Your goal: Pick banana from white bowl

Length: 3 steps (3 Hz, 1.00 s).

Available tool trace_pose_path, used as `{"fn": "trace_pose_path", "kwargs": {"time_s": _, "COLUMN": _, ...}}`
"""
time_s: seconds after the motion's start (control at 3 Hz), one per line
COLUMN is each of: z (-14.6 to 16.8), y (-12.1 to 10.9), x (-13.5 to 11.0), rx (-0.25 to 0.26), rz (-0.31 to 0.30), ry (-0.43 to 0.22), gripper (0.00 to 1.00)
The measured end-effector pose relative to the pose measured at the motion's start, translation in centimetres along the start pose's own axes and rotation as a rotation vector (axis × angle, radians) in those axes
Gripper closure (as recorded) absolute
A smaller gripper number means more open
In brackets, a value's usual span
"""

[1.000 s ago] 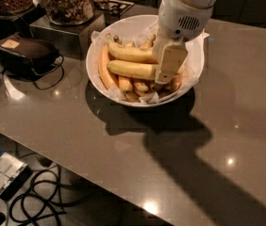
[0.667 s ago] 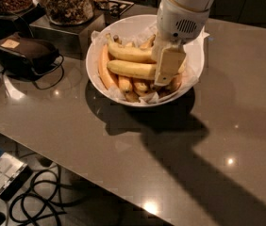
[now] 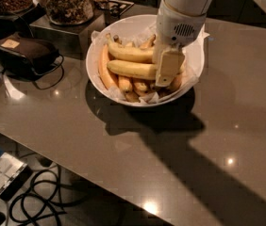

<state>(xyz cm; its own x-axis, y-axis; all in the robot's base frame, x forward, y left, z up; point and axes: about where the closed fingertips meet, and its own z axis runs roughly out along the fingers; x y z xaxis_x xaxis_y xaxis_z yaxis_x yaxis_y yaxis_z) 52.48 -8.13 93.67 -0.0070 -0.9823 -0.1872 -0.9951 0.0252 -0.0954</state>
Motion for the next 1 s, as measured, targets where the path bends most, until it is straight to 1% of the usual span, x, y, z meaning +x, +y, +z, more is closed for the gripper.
{"fn": "trace_pose_path", "kwargs": {"time_s": 0.67, "z": 1.23, "y": -0.88, "x": 1.37, "rx": -0.013, "rz": 0.013, "ry": 0.029, "gripper": 0.43}}
{"fn": "trace_pose_path", "kwargs": {"time_s": 1.0, "z": 1.25, "y": -0.89, "x": 1.39, "rx": -0.014, "rz": 0.013, "ry": 0.03, "gripper": 0.61}}
